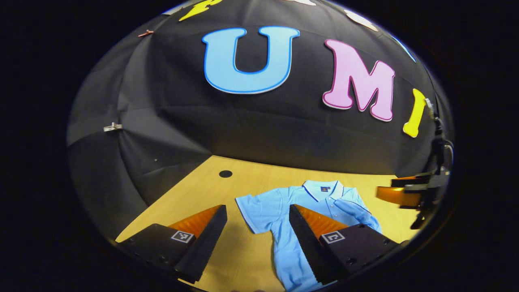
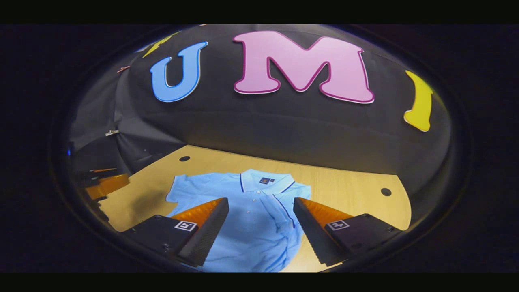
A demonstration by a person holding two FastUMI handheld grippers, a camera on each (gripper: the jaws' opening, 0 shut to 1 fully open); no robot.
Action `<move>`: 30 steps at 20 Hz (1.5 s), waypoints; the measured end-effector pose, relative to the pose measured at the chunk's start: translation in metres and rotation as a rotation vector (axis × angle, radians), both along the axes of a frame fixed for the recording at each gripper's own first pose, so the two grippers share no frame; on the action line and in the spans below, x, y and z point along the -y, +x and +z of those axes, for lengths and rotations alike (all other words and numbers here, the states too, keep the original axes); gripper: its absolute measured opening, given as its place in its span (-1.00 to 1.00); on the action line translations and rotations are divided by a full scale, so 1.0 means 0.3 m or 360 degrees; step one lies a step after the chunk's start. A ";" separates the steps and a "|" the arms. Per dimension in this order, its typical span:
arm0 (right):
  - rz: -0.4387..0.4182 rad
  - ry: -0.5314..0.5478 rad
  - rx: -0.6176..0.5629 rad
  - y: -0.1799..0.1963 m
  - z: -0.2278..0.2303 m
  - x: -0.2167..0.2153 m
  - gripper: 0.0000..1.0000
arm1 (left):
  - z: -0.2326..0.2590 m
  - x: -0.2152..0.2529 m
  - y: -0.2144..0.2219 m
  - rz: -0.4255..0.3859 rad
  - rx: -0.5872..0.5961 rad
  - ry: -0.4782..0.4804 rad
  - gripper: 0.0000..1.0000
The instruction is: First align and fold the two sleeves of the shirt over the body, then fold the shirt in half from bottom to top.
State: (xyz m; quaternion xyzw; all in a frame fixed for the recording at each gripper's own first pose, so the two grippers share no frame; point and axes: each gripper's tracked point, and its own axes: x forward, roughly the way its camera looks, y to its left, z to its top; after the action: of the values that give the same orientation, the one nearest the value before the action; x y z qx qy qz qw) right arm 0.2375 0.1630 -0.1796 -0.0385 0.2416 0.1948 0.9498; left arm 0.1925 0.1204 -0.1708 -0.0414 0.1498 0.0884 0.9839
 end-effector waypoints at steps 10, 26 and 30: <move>-0.0204 0.0112 0.0103 -0.128 0.143 0.272 0.99 | -0.322 -0.200 0.485 0.0066 -0.0255 -0.0032 0.96; -0.0351 0.0219 -0.0087 -0.259 -0.058 0.372 0.96 | -0.456 -0.152 0.617 -0.0055 -0.0369 0.0023 -0.52; -0.0378 0.0203 -0.0084 -0.259 -0.064 0.414 0.96 | -0.454 -0.126 0.616 -0.0090 -0.0401 0.0063 -0.87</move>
State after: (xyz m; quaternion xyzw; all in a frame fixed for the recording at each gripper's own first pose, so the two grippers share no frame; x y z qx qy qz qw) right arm 0.1597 0.0387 -0.1987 0.0560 0.2566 0.0970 0.9600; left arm 0.3773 0.1582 -0.3071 -0.0062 0.2717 0.0681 0.9600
